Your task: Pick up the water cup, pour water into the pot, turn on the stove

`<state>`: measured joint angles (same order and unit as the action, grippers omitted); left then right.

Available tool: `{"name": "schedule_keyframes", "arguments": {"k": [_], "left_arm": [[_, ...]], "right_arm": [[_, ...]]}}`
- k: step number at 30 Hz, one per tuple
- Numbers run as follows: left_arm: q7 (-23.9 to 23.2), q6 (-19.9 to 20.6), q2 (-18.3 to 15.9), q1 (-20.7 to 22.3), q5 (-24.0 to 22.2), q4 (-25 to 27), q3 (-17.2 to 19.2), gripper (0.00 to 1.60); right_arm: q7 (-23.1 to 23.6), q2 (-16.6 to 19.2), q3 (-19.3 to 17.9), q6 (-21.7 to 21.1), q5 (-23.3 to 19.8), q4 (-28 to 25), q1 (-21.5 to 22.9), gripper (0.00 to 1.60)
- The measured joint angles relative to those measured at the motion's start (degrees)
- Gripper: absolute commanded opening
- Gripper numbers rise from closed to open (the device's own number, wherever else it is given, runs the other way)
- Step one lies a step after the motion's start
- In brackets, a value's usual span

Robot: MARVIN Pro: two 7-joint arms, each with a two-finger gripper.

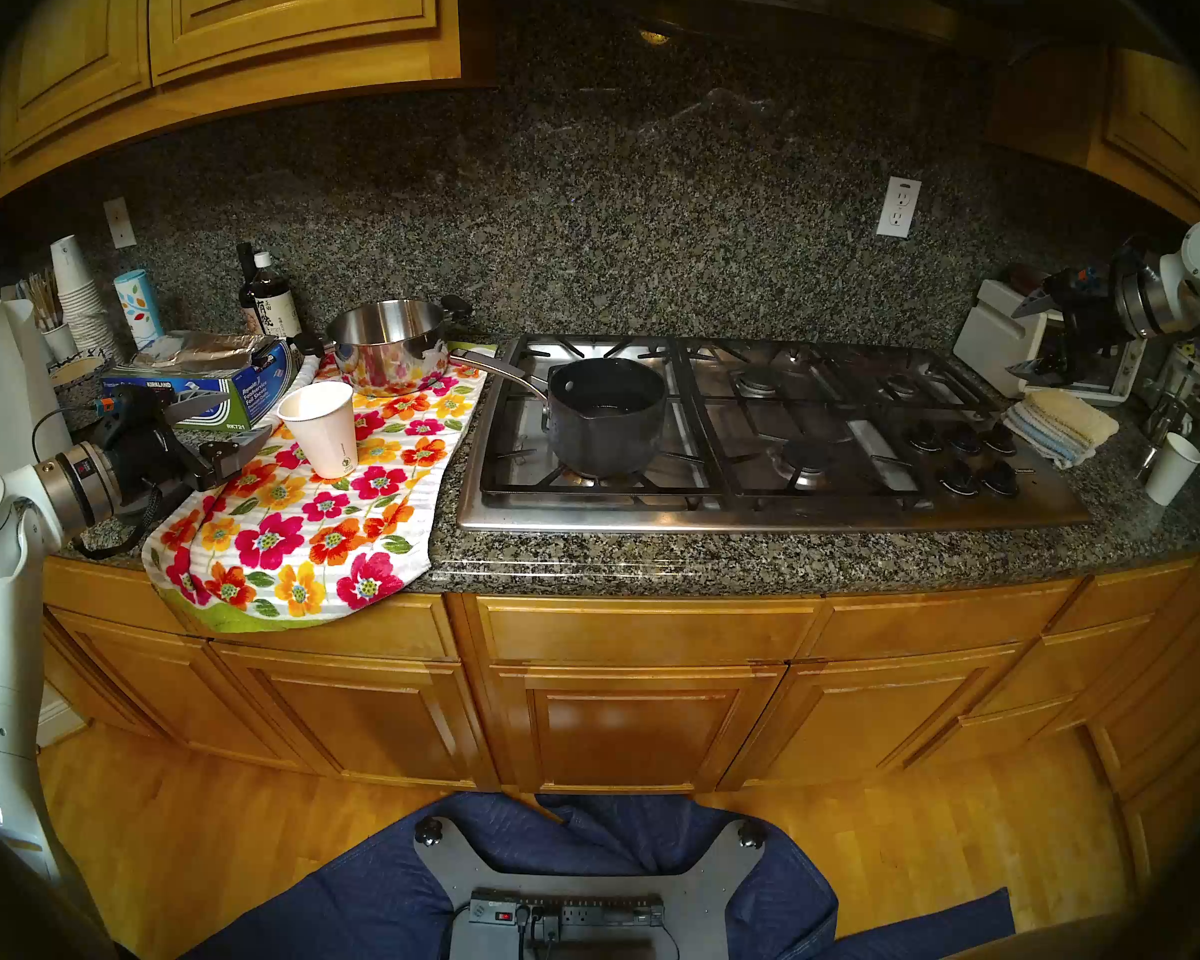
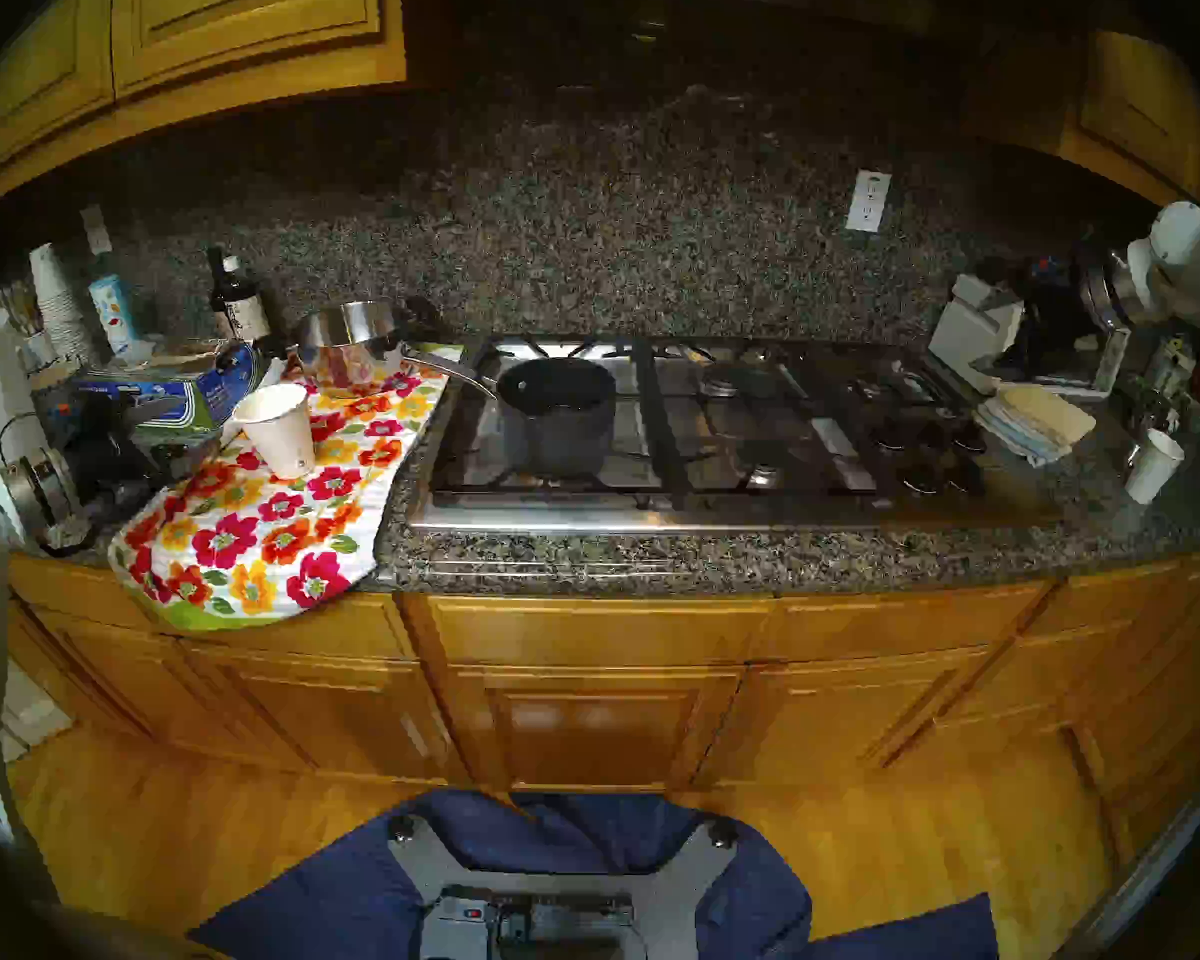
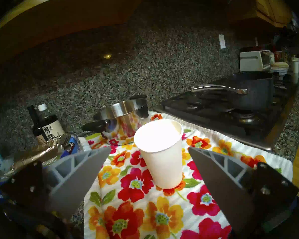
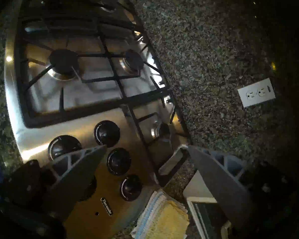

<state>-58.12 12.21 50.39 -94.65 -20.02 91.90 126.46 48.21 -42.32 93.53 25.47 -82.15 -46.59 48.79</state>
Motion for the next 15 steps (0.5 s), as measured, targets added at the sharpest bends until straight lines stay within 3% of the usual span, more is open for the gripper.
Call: {"name": "schedule_keyframes", "arguments": {"k": [10,15], "left_arm": [[0.0,0.0,0.0,0.0,0.0,0.0,0.0,1.60],[0.0,0.0,0.0,0.0,0.0,0.0,0.0,1.60]], "right_arm": [[0.6,0.5,-1.6,-4.6,-3.3,0.8,-1.4,1.60],[0.4,0.6,-2.0,-8.8,-5.4,-0.2,-1.5,1.60]]}}
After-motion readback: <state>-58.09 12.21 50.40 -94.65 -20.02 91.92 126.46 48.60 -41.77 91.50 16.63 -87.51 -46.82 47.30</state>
